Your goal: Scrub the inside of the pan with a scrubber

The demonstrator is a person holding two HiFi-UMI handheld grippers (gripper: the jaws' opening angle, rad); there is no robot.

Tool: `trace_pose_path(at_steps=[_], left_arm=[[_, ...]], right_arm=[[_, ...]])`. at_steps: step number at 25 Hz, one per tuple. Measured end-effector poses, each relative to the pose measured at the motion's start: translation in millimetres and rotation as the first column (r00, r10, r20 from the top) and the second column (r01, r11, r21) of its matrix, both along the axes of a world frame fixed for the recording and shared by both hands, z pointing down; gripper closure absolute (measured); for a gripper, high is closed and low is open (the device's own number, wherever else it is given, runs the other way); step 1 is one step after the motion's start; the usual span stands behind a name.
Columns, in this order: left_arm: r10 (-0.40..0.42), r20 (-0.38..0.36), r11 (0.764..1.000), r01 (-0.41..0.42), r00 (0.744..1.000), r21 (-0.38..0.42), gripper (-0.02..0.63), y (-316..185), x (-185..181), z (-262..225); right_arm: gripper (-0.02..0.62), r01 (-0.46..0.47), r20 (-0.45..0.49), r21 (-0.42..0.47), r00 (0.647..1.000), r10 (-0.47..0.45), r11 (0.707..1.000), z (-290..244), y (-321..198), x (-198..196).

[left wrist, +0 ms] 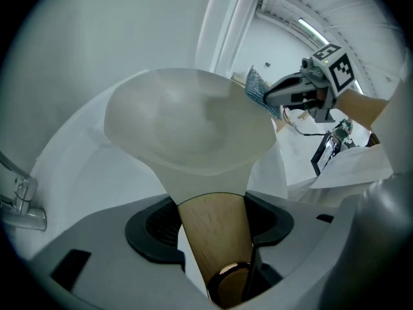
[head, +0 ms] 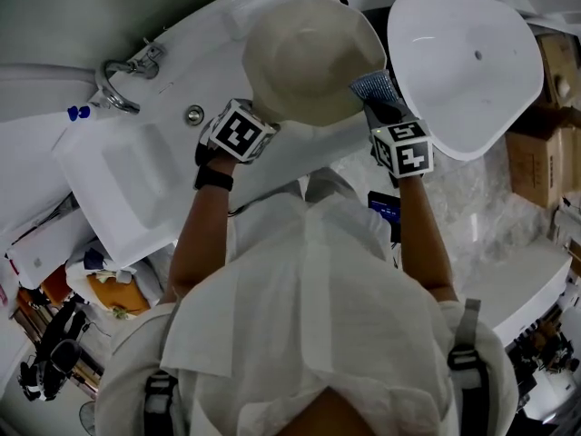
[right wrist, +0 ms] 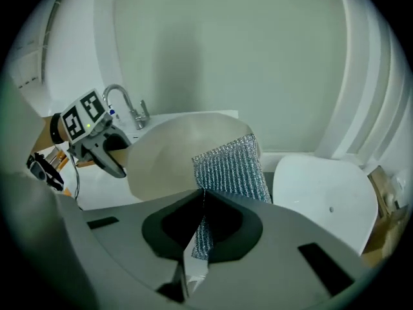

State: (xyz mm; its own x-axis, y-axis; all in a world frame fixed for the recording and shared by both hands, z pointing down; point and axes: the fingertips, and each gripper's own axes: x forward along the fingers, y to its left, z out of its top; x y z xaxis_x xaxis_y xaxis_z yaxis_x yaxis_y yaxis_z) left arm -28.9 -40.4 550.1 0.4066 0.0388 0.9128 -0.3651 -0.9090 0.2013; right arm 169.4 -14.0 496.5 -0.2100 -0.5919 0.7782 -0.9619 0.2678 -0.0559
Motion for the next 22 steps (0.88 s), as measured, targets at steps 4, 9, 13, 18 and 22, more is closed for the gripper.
trace_pose_path(at_steps=[4,9,13,18,22], left_arm=[[0.003,-0.009,1.0,-0.003,1.0,-0.012,0.331,3.1,3.3,-1.1],[0.002,-0.005,1.0,-0.003,1.0,-0.014,0.331,2.1,3.0,-0.1],[0.002,-0.002,1.0,-0.002,1.0,-0.012,0.333,1.8,4.3,1.3],[0.006,-0.002,1.0,-0.006,1.0,-0.021,0.333,4.4,6.5,1.7],[0.01,-0.007,1.0,-0.01,1.0,-0.018,0.333,4.3,7.6,0.8]], right_arm=[[0.578,-0.062,0.003,0.025,0.998,0.062,0.998,-1.5,-23.9,32.8],[0.578,-0.046,-0.033,0.014,0.998,0.046,0.999,-0.6,-63.5,60.1],[0.577,0.012,-0.101,-0.032,0.995,-0.015,0.999,-0.6,-95.8,75.3],[0.577,0.072,-0.16,-0.074,0.984,-0.083,0.995,0.8,-135.2,79.0],[0.577,0.109,-0.2,-0.095,0.972,-0.126,0.99,0.4,-171.8,72.3]])
